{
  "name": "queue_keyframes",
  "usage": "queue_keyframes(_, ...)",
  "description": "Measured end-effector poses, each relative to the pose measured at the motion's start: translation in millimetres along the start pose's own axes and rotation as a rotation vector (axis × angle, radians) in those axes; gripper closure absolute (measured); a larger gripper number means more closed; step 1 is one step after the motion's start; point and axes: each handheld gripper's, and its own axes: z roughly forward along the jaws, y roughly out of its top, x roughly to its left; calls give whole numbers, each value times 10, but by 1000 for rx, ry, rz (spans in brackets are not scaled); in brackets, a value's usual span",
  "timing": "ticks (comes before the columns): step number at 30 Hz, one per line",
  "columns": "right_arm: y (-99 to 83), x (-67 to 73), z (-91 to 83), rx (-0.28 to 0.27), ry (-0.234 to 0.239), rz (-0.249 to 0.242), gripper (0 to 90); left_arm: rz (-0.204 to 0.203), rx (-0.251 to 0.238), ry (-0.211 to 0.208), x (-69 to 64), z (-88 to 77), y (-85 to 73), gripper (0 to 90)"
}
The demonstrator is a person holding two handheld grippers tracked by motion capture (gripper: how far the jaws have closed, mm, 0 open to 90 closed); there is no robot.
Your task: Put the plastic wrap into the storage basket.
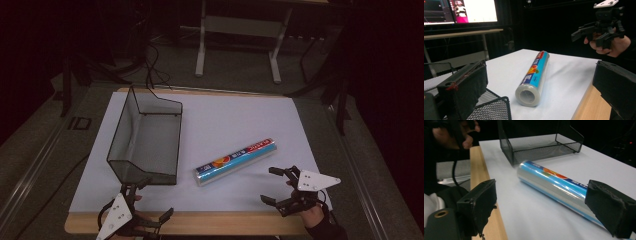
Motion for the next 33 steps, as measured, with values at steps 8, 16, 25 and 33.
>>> queue_keyframes(8,53,-44,-17,3,43,23,102,-5,0,0,-2,10,-1,4)
queue_keyframes(16,156,-20,10,51,99,10,94,-6,2,-6,4,20,-3,4)
queue_keyframes(25,211,-28,99,193,134,-28,94,-16,5,-16,30,32,-2,4)
queue_keyframes(33,297,-30,266,348,158,-146,94,-12,10,-22,22,30,1,4)
